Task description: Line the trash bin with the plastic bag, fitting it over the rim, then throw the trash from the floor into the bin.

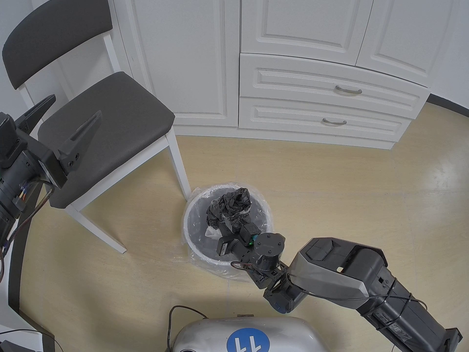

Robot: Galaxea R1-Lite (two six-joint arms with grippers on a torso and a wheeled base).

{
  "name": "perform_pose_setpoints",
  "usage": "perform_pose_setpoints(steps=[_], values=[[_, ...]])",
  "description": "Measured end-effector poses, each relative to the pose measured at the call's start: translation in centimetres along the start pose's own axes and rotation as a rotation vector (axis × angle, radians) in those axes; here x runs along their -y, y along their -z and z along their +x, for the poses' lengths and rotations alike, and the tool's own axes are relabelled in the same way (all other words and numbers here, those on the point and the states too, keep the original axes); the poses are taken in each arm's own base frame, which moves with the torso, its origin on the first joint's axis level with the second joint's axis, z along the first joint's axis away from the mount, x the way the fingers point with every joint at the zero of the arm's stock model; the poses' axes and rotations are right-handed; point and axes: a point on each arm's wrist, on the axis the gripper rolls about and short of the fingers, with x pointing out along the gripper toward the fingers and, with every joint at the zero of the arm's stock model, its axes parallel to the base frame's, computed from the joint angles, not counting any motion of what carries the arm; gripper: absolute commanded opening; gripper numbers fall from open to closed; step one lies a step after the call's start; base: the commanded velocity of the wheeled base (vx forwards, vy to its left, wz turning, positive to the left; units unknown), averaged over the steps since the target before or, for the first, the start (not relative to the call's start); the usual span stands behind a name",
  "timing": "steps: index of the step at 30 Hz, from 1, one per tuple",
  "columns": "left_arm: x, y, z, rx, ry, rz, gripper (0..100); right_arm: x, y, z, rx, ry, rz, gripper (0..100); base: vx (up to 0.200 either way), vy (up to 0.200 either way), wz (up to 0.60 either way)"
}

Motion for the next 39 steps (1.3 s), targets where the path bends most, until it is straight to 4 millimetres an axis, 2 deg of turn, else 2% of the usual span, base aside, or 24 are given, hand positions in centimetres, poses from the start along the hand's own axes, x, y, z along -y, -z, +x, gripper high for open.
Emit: perform_pose_setpoints(steps=[13, 25, 32, 39], values=[[0.0, 0.0, 0.0, 0.001, 0.0, 0.0, 100, 0.0, -0.5, 0.0, 0.013, -0.001, 0.002, 100, 0.0, 0.0, 0.0], [0.1, 0.1, 0.0, -0.007, 0.003, 0.0, 100, -0.4, -2.9, -0.7, 0.022, -0.003, -0.004, 100, 0.0, 0.0, 0.0], [0.2, 0.4, 0.2, -0.019, 0.014, 0.0, 100, -0.4, -5.9, -2.7, -0.015, 0.002, -0.087, 100, 0.0, 0.0, 0.0], [0.6, 0.9, 0.5, -0.042, 0.03, -0.003, 100, -0.1, -10.8, -5.5, -0.026, 0.005, -0.172, 100, 0.0, 0.0, 0.0]])
